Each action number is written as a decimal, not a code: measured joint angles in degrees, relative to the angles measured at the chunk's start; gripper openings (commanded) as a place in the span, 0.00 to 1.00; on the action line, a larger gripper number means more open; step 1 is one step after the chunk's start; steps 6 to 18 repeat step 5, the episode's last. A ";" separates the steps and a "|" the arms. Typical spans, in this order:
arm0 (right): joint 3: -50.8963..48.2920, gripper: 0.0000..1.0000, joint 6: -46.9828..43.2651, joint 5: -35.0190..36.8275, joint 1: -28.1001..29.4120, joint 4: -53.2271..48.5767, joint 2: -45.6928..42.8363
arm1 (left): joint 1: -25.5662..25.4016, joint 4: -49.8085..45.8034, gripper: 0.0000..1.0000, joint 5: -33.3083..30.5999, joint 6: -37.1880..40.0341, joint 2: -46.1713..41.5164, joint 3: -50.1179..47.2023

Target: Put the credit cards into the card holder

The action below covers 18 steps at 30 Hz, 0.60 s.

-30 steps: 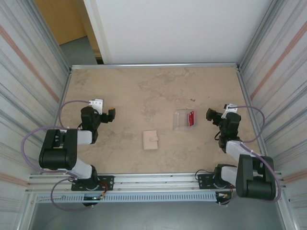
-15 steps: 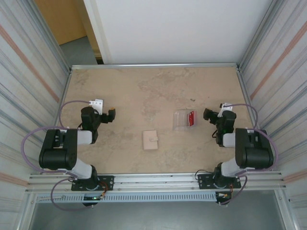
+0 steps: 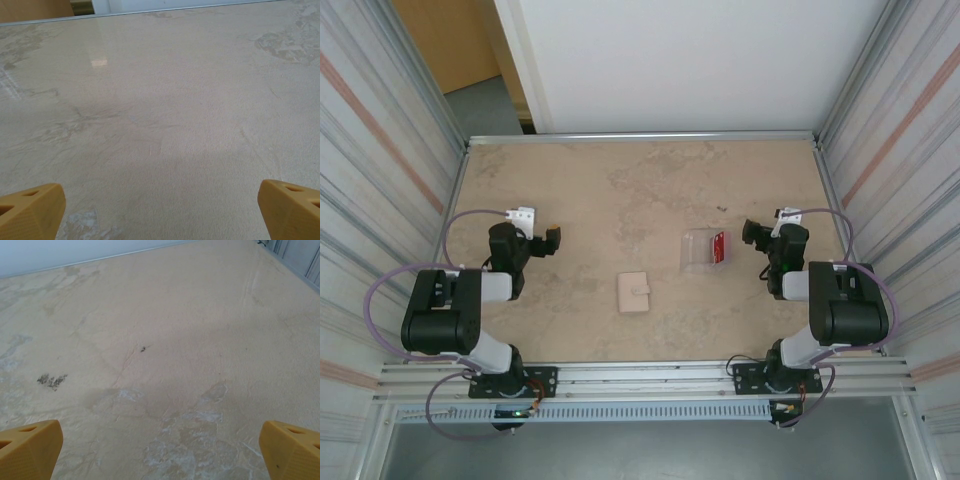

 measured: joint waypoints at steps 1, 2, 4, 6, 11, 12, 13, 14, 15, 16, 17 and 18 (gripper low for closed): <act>0.00 0.99 -0.02 0.00 0.00 -0.04 0.00 | 0.00 0.00 0.99 0.02 0.02 0.00 0.00; 0.00 0.99 0.00 0.00 0.00 -0.07 0.00 | 0.00 0.00 0.99 0.00 0.00 0.00 0.00; 0.00 0.99 -0.02 0.02 0.02 -0.07 0.00 | 0.00 0.00 0.99 0.00 0.00 0.00 0.00; -0.02 0.99 -0.02 0.22 0.02 -0.02 0.00 | 0.00 0.00 0.99 0.00 0.02 0.00 0.00; -0.02 0.99 -0.02 0.22 0.02 -0.02 0.00 | 0.00 0.00 0.99 0.00 0.02 0.00 0.00; -0.02 0.99 -0.02 0.22 0.02 -0.02 0.00 | 0.00 0.00 0.99 0.00 0.02 0.00 0.00; -0.02 0.99 -0.02 0.22 0.02 -0.02 0.00 | 0.00 0.00 0.99 0.00 0.02 0.00 0.00; -0.02 0.99 -0.02 0.22 0.02 -0.02 0.00 | 0.00 0.00 0.99 0.00 0.02 0.00 0.00; -0.02 0.99 -0.02 0.22 0.02 -0.02 0.00 | 0.00 0.00 0.99 0.00 0.02 0.00 0.00; -0.02 0.99 -0.02 0.22 0.02 -0.02 0.00 | 0.00 0.00 0.99 0.00 0.02 0.00 0.00; -0.02 0.99 -0.02 0.22 0.02 -0.02 0.00 | 0.00 0.00 0.99 0.00 0.02 0.00 0.00; -0.02 0.99 -0.02 0.22 0.02 -0.02 0.00 | 0.00 0.00 0.99 0.00 0.02 0.00 0.00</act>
